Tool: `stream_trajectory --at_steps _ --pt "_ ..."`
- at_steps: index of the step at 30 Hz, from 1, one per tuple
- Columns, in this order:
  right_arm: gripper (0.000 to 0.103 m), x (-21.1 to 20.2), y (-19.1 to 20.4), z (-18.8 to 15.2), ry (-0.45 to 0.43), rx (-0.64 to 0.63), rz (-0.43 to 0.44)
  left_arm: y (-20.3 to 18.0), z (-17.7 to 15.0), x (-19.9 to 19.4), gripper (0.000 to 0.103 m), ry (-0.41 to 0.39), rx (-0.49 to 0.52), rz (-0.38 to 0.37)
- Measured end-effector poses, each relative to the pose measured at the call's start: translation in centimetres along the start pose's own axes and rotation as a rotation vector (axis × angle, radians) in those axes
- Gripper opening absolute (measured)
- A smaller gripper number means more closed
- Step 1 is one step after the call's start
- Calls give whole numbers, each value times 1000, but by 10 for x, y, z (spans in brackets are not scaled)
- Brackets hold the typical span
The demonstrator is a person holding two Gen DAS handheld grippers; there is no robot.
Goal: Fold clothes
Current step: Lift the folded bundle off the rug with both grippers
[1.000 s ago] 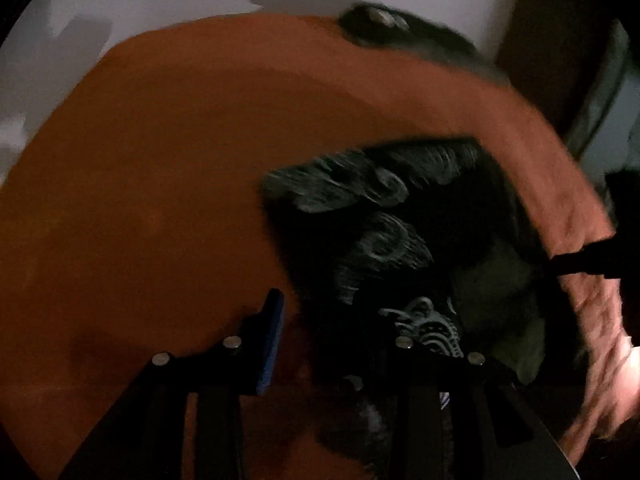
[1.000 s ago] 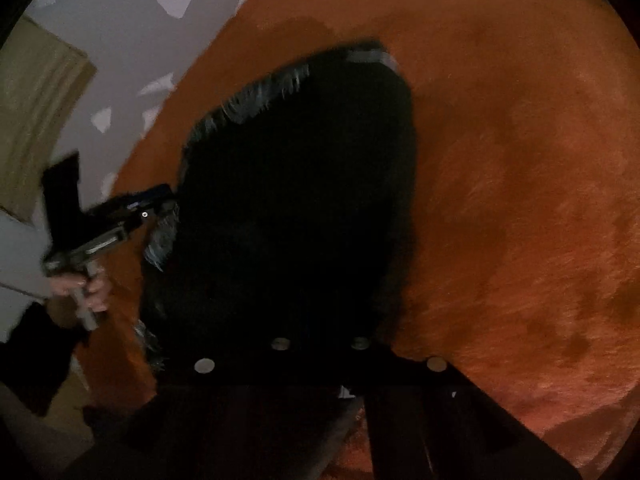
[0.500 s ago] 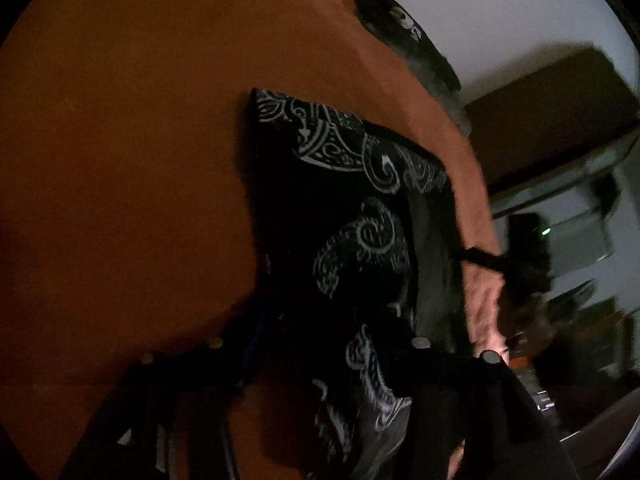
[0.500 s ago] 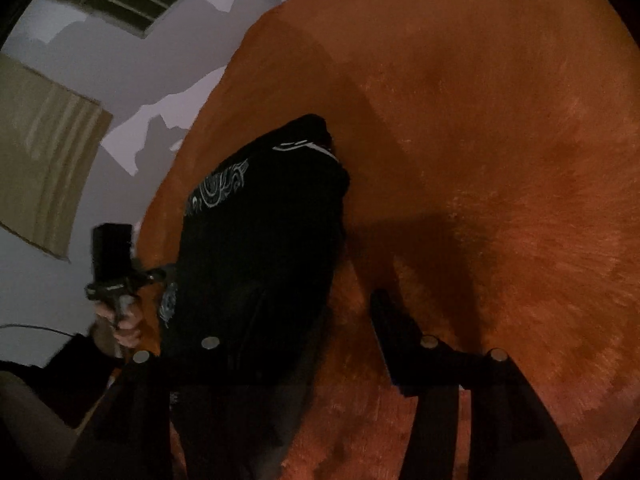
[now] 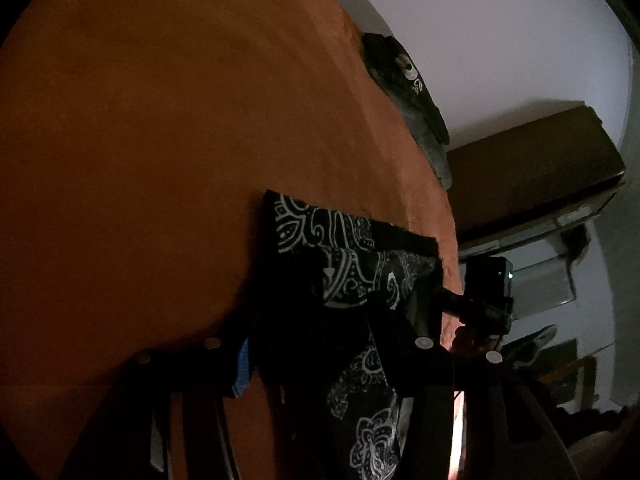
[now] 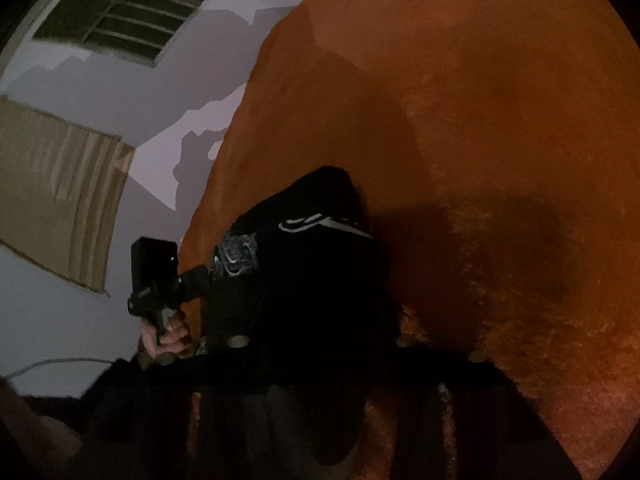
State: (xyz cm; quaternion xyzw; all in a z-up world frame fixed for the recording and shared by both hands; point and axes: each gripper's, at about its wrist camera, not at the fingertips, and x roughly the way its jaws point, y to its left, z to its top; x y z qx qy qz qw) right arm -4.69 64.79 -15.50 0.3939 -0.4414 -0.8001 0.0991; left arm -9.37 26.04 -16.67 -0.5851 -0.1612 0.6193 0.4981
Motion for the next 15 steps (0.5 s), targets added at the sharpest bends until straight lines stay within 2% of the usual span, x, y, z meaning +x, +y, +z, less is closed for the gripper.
stream_trajectory --at_steps 2,5,7,8,9,12,15 --pt "15 -3 4 -4 -24 -10 21 -1 1 3 50 32 23 -19" --pt "15 -4 5 -7 -20 -9 12 -3 1 9 52 89 63 -31" --pt "26 4 -1 -4 19 22 -29 5 2 3 53 89 15 -73" --pt "35 11 -7 -2 50 57 -32 10 3 2 53 91 -20 -101" --pt "35 17 -13 0 79 91 -33 13 4 2 55 96 -50 -132" --pt "35 25 -20 2 79 151 36 16 6 5 64 138 -99 -207" --pt "36 35 -18 3 76 188 97 13 7 2 74 147 -102 -221"
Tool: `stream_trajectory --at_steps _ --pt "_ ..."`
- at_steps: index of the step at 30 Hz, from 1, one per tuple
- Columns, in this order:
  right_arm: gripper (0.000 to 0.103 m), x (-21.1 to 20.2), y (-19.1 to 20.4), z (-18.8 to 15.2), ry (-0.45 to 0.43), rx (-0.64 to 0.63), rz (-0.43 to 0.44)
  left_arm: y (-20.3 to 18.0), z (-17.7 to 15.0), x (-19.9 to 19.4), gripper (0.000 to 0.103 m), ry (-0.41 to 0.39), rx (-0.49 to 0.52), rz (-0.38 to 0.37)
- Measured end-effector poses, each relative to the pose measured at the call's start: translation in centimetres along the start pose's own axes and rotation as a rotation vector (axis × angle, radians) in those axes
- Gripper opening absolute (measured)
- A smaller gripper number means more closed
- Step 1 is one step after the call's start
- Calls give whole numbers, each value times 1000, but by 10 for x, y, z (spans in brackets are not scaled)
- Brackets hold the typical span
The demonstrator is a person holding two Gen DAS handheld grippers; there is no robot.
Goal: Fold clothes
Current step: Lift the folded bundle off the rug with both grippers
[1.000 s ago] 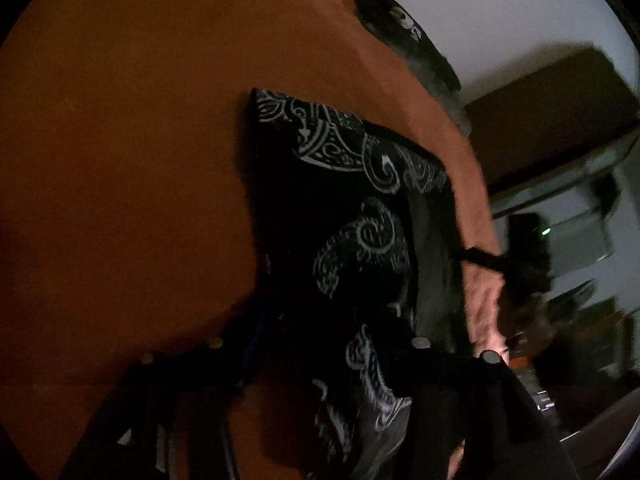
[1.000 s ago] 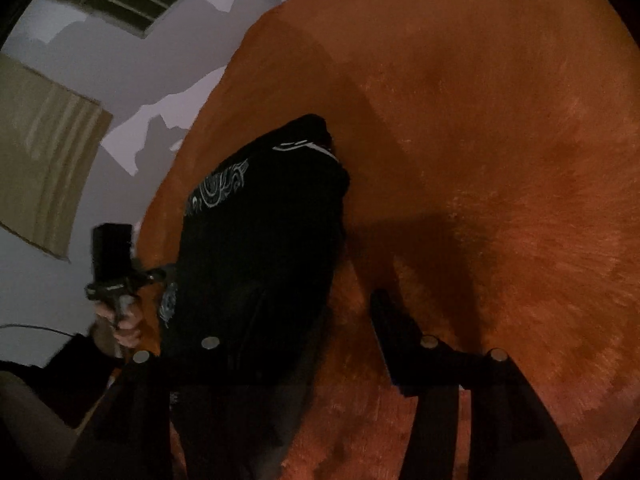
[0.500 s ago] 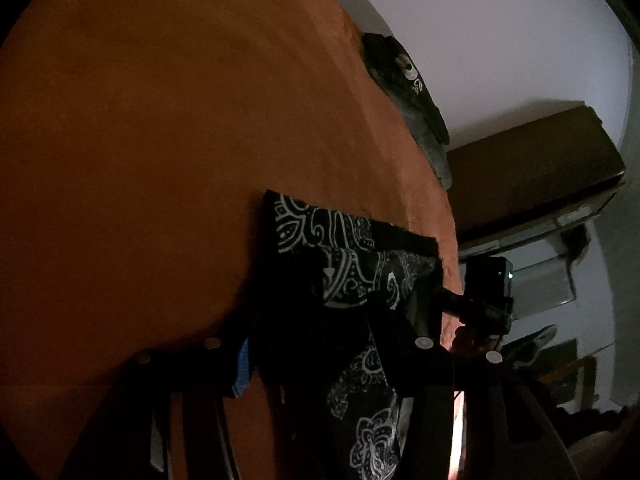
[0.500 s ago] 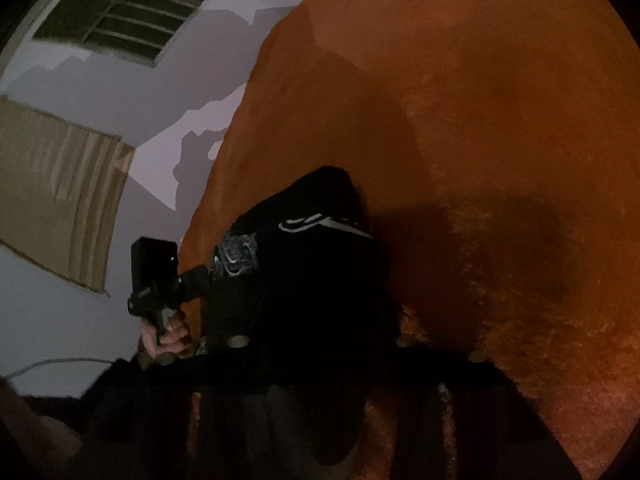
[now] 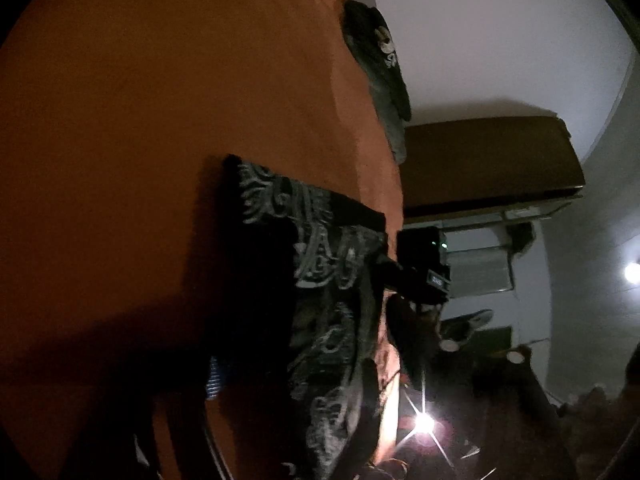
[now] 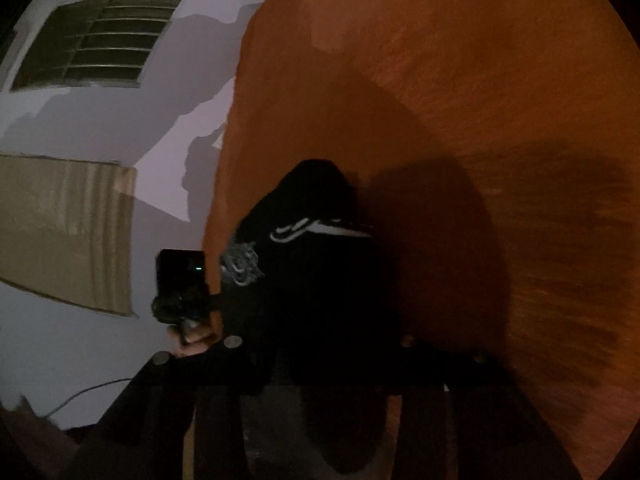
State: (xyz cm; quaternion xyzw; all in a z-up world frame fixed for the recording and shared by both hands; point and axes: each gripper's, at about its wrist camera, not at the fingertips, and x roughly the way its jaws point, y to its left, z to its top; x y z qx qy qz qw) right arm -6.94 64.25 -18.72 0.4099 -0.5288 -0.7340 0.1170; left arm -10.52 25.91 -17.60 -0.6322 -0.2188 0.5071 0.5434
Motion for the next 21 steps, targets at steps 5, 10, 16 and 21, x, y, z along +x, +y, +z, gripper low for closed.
stream_trajectory --at_steps 5,10,16,21 --pt "11 0 32 -6 -36 -119 -15 -5 -10 -2 38 -84 60 100" --pt "8 -15 105 -29 -88 -356 -192 -17 -23 -2 12 -172 160 127" --pt "8 -48 199 -47 -153 -579 -277 -64 -4 -21 10 -256 227 -8" --pt "7 -101 244 -20 -246 -623 -297 -152 30 -19 10 -286 346 -24"
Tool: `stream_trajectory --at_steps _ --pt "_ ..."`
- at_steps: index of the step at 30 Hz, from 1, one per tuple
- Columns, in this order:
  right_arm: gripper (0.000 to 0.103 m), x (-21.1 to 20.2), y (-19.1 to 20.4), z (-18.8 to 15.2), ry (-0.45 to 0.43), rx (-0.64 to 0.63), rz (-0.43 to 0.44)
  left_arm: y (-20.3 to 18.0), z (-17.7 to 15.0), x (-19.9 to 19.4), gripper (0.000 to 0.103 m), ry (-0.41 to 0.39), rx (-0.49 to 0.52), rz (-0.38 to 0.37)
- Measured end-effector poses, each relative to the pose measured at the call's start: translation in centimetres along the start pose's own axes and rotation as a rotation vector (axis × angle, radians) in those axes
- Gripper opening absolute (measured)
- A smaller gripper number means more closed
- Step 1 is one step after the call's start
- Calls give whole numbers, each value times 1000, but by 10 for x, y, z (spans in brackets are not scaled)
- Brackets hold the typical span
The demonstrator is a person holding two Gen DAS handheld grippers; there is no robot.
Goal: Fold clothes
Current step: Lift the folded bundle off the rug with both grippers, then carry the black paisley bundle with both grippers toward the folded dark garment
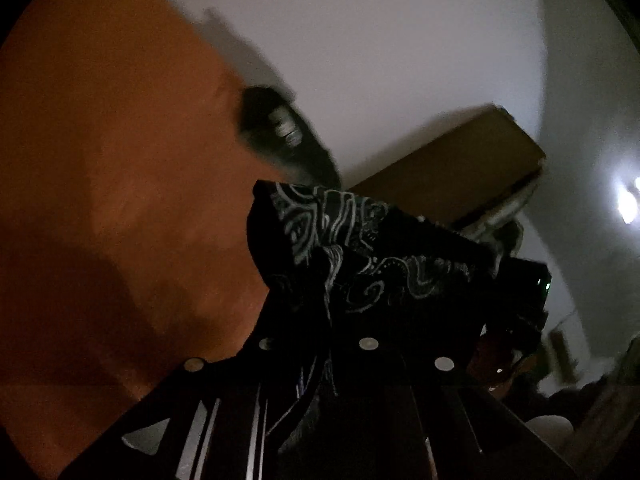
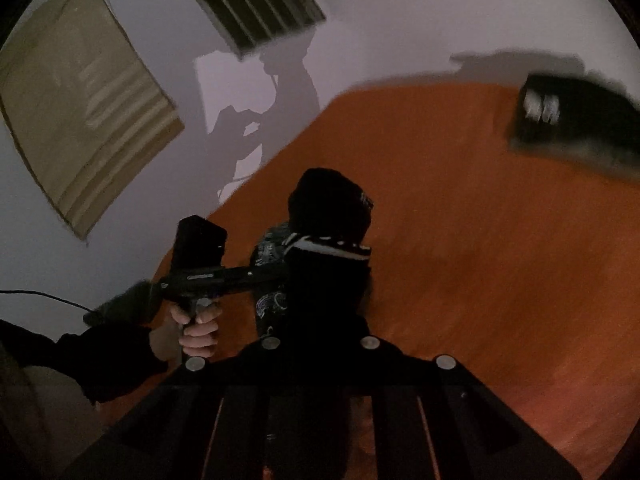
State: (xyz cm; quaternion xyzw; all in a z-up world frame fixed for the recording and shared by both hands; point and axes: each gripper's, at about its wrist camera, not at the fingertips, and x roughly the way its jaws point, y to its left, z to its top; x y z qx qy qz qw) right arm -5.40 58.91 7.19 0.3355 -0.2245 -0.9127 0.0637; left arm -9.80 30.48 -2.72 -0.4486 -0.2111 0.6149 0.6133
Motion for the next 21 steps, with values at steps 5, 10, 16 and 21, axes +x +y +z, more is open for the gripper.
stream_trajectory --at_steps 5,10,16,21 --pt "7 -62 -5 53 -130 -95 -44 -87 66 33 8 -22 168 25" --pt "7 -119 -16 101 -197 -123 -121 -157 124 78 8 -34 209 -7" --pt "7 -187 -37 137 -229 -102 -168 -217 162 113 8 -23 233 -14" --pt "7 -221 -71 148 -200 -80 -229 -231 167 161 8 -34 195 -3"
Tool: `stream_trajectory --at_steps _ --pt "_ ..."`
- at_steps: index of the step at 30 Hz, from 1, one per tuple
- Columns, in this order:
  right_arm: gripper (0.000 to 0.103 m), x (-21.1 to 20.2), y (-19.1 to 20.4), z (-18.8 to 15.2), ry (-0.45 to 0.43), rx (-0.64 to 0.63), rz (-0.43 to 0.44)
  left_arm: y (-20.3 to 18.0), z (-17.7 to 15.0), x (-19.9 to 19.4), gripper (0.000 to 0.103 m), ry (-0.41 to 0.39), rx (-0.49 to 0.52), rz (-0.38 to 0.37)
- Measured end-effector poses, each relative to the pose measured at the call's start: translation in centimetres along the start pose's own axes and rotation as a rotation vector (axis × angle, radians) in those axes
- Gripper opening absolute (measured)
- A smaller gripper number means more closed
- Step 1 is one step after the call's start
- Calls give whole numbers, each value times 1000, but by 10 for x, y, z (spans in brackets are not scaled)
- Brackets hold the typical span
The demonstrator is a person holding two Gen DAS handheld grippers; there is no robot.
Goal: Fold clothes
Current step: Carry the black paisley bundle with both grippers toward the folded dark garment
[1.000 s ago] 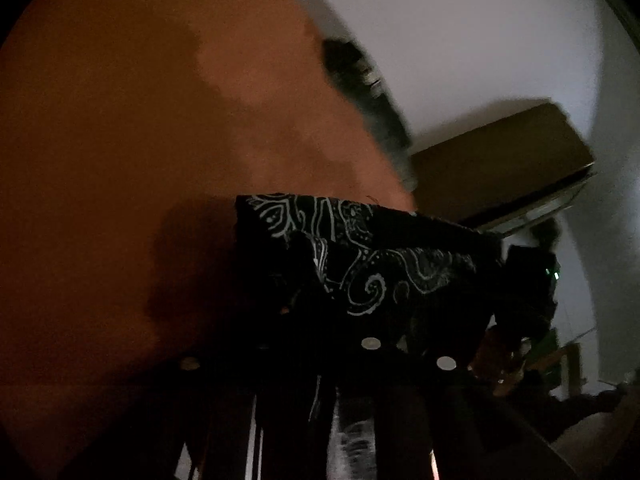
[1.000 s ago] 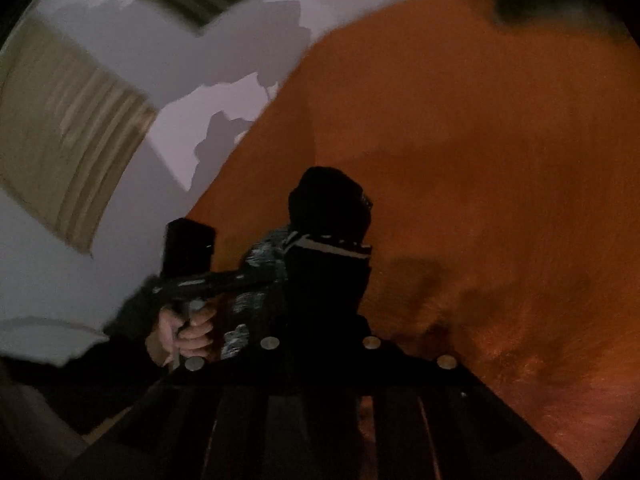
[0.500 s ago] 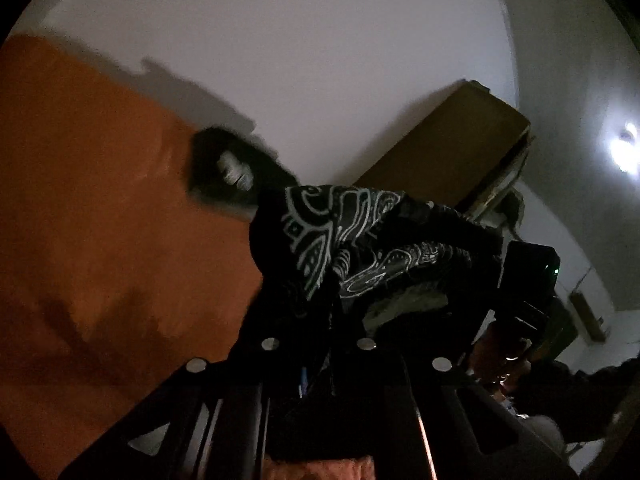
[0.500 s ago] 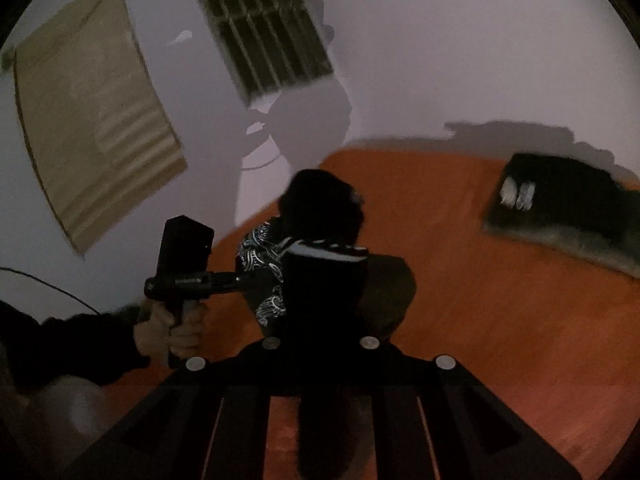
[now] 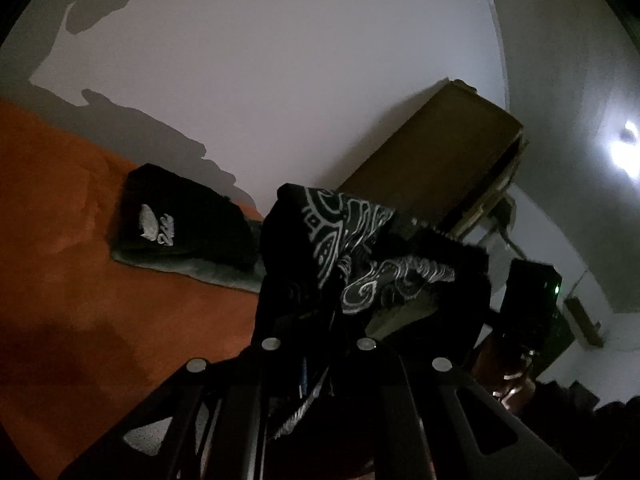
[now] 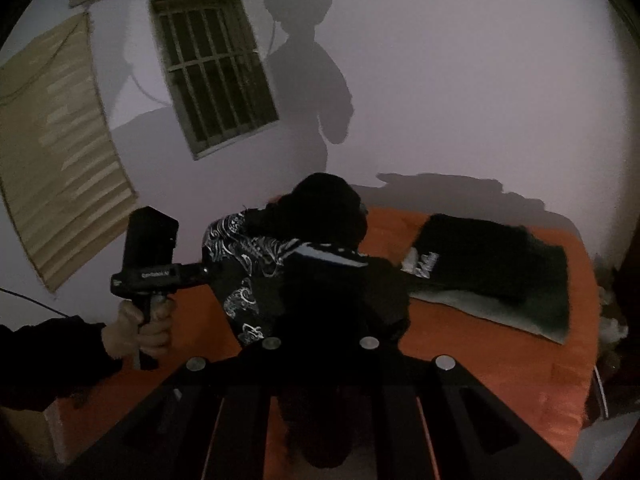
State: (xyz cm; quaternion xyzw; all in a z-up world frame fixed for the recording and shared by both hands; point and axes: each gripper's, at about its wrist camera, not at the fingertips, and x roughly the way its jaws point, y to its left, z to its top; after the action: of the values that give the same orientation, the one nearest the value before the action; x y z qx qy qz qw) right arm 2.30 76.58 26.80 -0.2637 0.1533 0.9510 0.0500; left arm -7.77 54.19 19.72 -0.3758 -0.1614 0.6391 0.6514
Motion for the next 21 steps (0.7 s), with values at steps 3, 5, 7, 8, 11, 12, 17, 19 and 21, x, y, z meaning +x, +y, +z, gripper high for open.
stream_trajectory --at_steps 3,5,7,8,11,12,17,19,21 --pt "7 -1 -35 0 17 9 3 3 -1 39 8 -2 -1 28" --pt "7 3 -65 0 30 15 8 7 2 75 8 -2 30 59" --pt "7 10 -95 1 37 20 20 13 7 105 8 7 63 90" --pt "7 14 -113 3 37 19 28 15 11 123 8 13 81 103" --pt "7 26 -161 7 19 -4 46 22 25 176 8 40 98 145" --pt "7 25 -168 0 18 5 54 25 29 188 8 47 100 153" --pt "7 18 -207 0 5 -23 16 22 58 253 8 82 117 144" --pt "7 14 -218 4 4 -27 9 18 71 272 8 79 141 134" --pt "7 8 -222 6 4 -39 -15 13 81 286 8 75 162 110"
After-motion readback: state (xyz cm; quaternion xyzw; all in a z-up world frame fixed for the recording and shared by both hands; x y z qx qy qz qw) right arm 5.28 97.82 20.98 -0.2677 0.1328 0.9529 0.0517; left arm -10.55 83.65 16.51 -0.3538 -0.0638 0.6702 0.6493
